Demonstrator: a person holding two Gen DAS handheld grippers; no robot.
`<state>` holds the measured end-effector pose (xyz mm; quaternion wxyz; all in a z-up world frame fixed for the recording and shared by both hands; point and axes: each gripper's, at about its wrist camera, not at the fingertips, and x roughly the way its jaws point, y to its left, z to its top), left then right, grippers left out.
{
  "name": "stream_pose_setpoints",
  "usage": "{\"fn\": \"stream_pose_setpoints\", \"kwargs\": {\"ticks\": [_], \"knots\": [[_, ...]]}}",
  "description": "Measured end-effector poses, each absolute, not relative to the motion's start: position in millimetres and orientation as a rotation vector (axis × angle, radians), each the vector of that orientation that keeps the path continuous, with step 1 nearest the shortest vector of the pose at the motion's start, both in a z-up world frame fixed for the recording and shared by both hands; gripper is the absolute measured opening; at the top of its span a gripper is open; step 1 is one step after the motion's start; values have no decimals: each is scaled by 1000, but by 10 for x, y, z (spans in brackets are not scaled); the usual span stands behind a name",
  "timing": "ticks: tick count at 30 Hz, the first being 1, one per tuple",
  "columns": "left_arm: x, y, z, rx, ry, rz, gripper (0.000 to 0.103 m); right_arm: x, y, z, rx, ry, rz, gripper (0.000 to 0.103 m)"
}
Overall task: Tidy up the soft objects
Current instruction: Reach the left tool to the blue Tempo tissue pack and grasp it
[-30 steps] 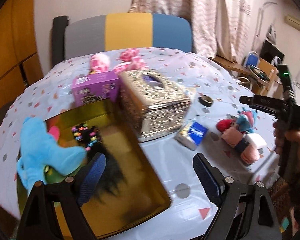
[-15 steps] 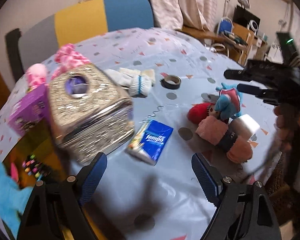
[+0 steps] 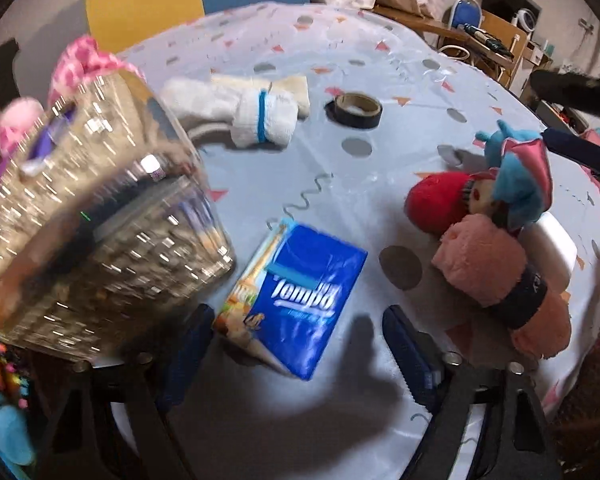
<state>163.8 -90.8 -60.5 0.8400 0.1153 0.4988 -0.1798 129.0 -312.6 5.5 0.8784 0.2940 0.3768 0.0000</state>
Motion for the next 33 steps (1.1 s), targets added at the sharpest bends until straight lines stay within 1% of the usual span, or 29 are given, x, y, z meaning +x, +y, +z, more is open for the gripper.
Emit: {"fn": "stream_pose_setpoints", "kwargs": {"ticks": [2,7,9,10,11,16,21,22,23,24,27,33], "knots": [[1635,-906,-669,206,1092,-405,55,1290,-3122,55,607,784,-4,55],[1330,-945,-640,172,1086,-468,56,1272,-3132,66,594,765,-23,55],[1242,-914,-617,136,1093,-486,62,1280,-3131,57,593,771,-22,55],[1191,-886,-597,109,1097,-495,70,1284,-3128,52,593,775,-21,55],[1160,-867,-581,102,1095,-497,73,1287,-3128,49,593,778,-22,55],[1127,-815,-414,121,1037,-490,77,1298,-3128,18,601,797,-25,55],[1324,-958,-415,143,1026,-492,77,1300,-3135,4,606,804,-28,55],[1354,-998,-434,147,1029,-493,75,1302,-3137,3,607,805,-29,55],[1394,-1036,-461,153,1033,-492,70,1302,-3137,3,607,805,-29,55],[1421,-1060,-498,160,1037,-484,51,1303,-3137,2,607,805,-28,55],[1465,-1091,-667,159,1064,-470,52,1303,-3141,-5,608,807,-28,55],[1046,-916,-688,171,951,-474,52,1332,-3044,-6,565,821,2,55]]}}
